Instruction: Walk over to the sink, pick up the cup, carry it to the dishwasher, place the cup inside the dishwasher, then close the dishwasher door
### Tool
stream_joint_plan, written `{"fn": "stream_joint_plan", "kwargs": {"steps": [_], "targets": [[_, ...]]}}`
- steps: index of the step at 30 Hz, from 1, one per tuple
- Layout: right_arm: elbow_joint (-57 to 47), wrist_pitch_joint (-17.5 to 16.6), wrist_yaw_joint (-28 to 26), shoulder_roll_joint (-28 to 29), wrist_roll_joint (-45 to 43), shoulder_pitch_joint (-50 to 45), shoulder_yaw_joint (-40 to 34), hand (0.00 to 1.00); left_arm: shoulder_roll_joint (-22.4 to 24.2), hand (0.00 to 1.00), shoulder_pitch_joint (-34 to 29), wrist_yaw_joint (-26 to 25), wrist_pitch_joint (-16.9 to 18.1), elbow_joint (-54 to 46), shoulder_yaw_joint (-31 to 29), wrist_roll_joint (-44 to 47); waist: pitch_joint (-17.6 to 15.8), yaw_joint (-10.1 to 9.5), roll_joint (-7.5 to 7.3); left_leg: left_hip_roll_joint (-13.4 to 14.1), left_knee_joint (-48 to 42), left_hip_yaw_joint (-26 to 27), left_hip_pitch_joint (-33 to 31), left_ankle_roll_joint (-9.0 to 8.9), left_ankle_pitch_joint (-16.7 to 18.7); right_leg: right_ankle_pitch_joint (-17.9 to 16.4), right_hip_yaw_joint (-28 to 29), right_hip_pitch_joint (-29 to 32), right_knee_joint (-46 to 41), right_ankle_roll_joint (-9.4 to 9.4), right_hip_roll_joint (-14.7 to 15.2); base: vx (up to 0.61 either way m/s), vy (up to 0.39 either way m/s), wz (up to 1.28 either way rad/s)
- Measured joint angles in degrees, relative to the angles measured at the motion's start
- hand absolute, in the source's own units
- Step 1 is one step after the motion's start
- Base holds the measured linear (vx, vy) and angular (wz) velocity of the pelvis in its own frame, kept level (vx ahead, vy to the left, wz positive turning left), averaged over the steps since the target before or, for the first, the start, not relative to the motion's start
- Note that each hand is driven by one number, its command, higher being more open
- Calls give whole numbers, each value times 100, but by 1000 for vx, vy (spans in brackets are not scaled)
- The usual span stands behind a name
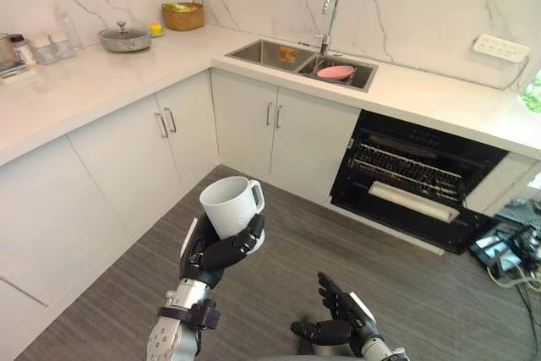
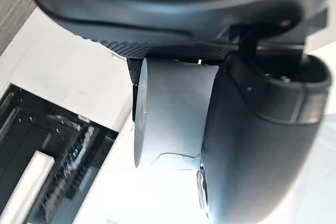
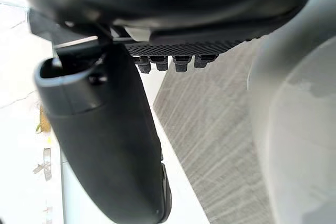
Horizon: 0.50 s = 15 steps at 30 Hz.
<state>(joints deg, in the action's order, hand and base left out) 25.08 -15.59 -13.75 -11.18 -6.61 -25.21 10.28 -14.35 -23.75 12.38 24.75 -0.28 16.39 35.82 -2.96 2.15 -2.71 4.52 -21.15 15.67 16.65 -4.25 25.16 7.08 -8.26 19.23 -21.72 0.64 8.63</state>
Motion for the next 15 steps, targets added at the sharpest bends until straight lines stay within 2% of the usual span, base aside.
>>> {"fn": "stream_joint_plan", "kwargs": {"steps": [1,2,3,4,5,6,7,8,9,10,11,12,13,14,15], "targets": [[44,7,16,-59,1,65,-37,100,149,0,-60,36,9,235,64,-6,35,-26,200,169,-125,36,57,-41,22,-385,-67,119,-485,-6,-95,600,-221,25],[34,5,44,-77,1,180,-105,100,236,0,-71,28,12,332,132,-3,-57,-21,376,450,-651,56,-70,-41,18,-755,-194,102,-763,-124,-191,487,-181,17],[34,5,55,-105,1,229,-115,100,256,0,-71,29,12,345,174,-3,-113,-6,469,589,-990,64,-168,-68,-12,-904,-263,70,-866,-164,-235,521,-212,13],[36,22,76,-151,0,293,-142,100,272,0,-66,35,14,344,269,-6,-142,-5,586,879,-1672,103,-415,59,-243,-1167,-336,25,-1046,-238,-336,314,-153,5],[36,37,92,-174,0,312,-145,100,288,0,-65,38,13,346,322,-12,-139,-3,622,1000,-2021,134,-533,207,-489,-1288,-338,-35,-1088,-271,-397,475,-258,-9],[36,40,128,-223,-3,321,-147,100,324,0,-65,51,14,349,385,-88,-152,0,664,1255,-2624,217,-716,429,-1211,-1459,-317,-273,-1004,-313,-557,407,-194,-27],[32,40,176,-268,-12,316,-158,100,354,0,-52,95,21,351,438,-158,-156,-34,665,1444,-3133,191,-927,371,-1616,-1527,-264,-578,-752,-381,-677,412,-168,-33],[29,41,215,-283,-13,324,-162,100,376,0,-18,140,21,350,468,-162,-142,-43,685,1459,-3233,194,-1030,288,-1345,-1545,-224,-717,-624,-417,-726,408,-99,-35],[23,41,300,-314,-36,336,-239,100,393,0,88,199,29,346,548,-170,-142,-42,663,1356,-3086,216,-1238,286,-845,-1544,-164,-989,-382,-492,-742,392,-82,-30],[-2,45,365,-363,-130,352,-275,100,419,0,172,281,40,339,583,-178,-124,-53,629,1123,-2588,208,-1441,287,-503,-1546,-92,-1249,-131,-497,-728,380,-65,-33],[-29,53,398,-388,-147,360,-279,100,415,0,195,290,58,316,610,-176,-116,-82,605,971,-2232,199,-1519,291,-408,-1545,-10,-1348,-28,-495,-715,365,-15,-52],[-75,66,460,-419,-250,376,-266,100,403,0,212,294,71,251,649,-179,-106,-139,564,659,-1402,51,-1676,304,-349,-1538,167,-1532,183,-468,-687,337,35,-67],[-99,72,515,-411,-279,405,-245,100,405,0,210,291,71,192,651,-213,-87,-174,524,354,-649,-358,-1864,279,-409,-1570,350,-1629,294,-407,-646,326,55,-75],[-98,75,522,-413,-279,429,-223,100,408,0,210,284,71,163,651,-213,-83,-214,517,235,-360,-567,-1963,256,-495,-1602,469,-1647,303,-366,-638,305,92,-90],[-90,76,523,-418,-277,444,-174,100,406,0,208,259,71,106,653,-221,-83,-284,520,92,33,-900,-2148,214,-787,-1699,725,-1647,250,-292,-638,306,128,-104]]}}
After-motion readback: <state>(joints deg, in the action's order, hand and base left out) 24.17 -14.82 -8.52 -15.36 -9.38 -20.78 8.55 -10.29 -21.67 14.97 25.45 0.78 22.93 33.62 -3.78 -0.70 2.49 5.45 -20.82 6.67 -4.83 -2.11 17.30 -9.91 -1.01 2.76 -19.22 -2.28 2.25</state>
